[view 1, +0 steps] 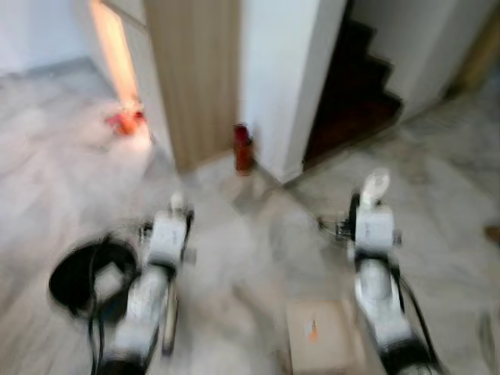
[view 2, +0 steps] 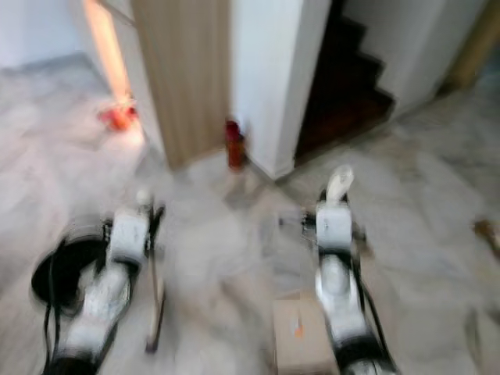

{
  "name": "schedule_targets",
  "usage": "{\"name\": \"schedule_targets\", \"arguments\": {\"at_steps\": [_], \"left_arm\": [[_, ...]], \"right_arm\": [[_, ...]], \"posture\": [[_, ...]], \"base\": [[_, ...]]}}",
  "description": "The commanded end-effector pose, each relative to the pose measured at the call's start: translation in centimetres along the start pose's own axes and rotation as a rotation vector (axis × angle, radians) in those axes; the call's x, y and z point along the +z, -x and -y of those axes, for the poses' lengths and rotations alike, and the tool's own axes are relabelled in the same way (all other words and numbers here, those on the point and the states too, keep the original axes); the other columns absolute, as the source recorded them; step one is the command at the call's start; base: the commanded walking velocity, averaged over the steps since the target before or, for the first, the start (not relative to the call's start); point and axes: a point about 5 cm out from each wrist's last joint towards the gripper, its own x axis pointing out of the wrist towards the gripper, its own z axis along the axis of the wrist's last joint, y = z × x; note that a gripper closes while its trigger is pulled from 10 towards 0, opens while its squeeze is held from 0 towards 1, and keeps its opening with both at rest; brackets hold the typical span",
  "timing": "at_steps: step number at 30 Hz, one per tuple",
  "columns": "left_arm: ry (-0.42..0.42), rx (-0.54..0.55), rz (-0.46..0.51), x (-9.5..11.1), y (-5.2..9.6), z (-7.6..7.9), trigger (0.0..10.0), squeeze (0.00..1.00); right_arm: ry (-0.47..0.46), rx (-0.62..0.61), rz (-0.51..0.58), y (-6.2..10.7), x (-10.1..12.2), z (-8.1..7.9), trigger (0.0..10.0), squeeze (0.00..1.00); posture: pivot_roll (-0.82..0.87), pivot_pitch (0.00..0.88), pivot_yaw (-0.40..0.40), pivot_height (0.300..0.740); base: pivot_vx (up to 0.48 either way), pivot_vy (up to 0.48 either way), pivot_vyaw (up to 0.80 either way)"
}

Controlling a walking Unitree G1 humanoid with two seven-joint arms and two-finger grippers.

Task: Sweep floor

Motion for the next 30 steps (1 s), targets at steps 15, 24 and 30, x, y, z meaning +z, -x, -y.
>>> {"name": "schedule_targets", "arguments": {"at_steps": [15,24,30], "left_arm": [[0.005,0.000,0.037,0.74,-0.32,0.31,10.0,0.00],[0.017,0.004,0.038,0.73,-0.26,0.30,10.0,0.00],[0.028,0.007,0.040,0.73,-0.22,0.31,10.0,0.00]], "right_arm": [[-0.010,-0.013,0.026,-0.51,0.51,0.42,10.0,0.00],[-0.008,-0.012,0.024,-0.53,0.49,0.40,10.0,0.00],[-0.009,-0.009,0.029,-0.51,0.52,0.39,10.0,0.00]], "posture": [[0.12,0.000,0.026,0.740],[0.12,0.000,0.024,0.740],[0.11,0.000,0.024,0.740]], "base": [[0.000,0.000,-0.80],[0.000,0.000,-0.80],[0.000,0.000,-0.53]]}}
